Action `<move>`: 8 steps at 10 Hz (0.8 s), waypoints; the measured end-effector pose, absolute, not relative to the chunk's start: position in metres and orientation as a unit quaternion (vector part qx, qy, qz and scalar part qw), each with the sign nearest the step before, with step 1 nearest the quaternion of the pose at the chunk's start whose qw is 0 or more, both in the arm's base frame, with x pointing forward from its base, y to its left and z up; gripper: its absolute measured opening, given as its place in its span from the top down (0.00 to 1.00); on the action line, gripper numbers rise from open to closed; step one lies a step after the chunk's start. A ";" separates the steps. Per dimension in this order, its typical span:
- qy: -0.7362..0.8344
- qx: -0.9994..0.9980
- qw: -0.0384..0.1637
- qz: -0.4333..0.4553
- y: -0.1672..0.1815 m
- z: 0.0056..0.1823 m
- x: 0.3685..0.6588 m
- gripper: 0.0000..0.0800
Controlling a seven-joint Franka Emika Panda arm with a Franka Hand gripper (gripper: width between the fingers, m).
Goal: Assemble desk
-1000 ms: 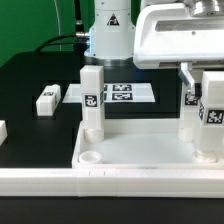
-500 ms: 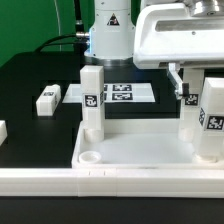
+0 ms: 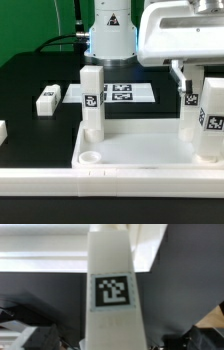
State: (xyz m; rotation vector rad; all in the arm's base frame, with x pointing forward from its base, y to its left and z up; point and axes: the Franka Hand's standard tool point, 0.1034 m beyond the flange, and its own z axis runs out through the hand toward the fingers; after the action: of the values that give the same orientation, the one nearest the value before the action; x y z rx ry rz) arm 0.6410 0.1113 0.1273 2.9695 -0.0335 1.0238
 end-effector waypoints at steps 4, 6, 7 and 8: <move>-0.015 0.947 -0.013 0.321 0.110 0.162 0.645 0.19; -0.015 0.953 -0.017 0.302 0.112 0.158 0.644 0.19; -0.015 0.957 -0.017 0.288 0.111 0.154 0.643 0.19; -0.017 0.969 -0.020 0.245 0.108 0.146 0.642 0.19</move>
Offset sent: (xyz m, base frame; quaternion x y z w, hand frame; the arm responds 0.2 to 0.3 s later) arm 0.0018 -0.0123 0.0288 0.0042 -0.0251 -0.0115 0.9996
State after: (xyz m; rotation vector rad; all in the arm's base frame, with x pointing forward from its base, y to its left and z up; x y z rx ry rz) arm 0.6417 0.1079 0.1464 3.0847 -0.0556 0.7788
